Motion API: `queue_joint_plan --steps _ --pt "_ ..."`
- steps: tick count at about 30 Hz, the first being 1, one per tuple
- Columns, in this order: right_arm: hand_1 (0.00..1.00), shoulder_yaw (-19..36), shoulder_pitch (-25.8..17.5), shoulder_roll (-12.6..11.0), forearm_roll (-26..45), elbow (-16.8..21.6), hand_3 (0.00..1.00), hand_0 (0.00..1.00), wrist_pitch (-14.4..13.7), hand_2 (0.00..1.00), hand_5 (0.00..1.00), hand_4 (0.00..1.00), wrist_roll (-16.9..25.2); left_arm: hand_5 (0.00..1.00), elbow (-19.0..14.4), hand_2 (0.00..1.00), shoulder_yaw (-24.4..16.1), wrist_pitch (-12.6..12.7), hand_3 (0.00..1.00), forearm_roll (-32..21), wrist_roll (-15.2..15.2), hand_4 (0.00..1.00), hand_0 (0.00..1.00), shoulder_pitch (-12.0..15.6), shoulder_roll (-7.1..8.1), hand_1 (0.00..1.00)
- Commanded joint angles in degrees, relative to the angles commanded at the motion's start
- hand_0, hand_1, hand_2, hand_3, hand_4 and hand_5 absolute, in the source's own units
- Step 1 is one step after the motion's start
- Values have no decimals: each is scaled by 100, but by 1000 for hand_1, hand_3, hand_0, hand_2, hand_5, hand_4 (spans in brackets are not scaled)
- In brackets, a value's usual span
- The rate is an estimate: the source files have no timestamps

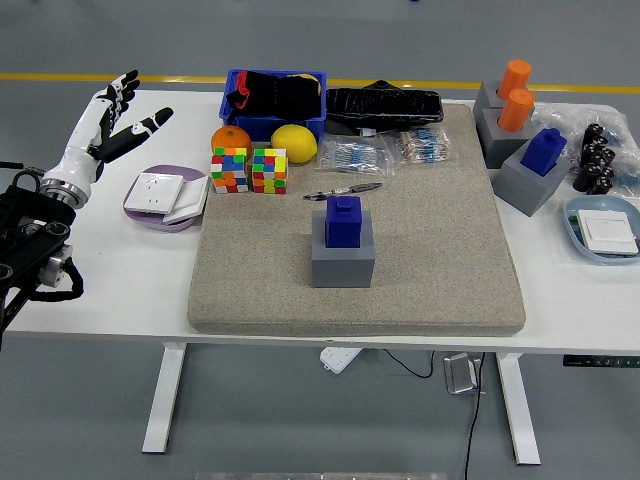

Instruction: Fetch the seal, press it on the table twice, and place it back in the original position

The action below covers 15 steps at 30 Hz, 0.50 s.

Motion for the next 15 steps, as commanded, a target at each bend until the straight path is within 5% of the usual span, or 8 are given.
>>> queue_joint_plan --steps 15 --pt "769 24 6 1 -13 2 726 839 -4 759 389 793 -2 573 -14 998 36 -2 998 -10 3 998 998 6 12 998"
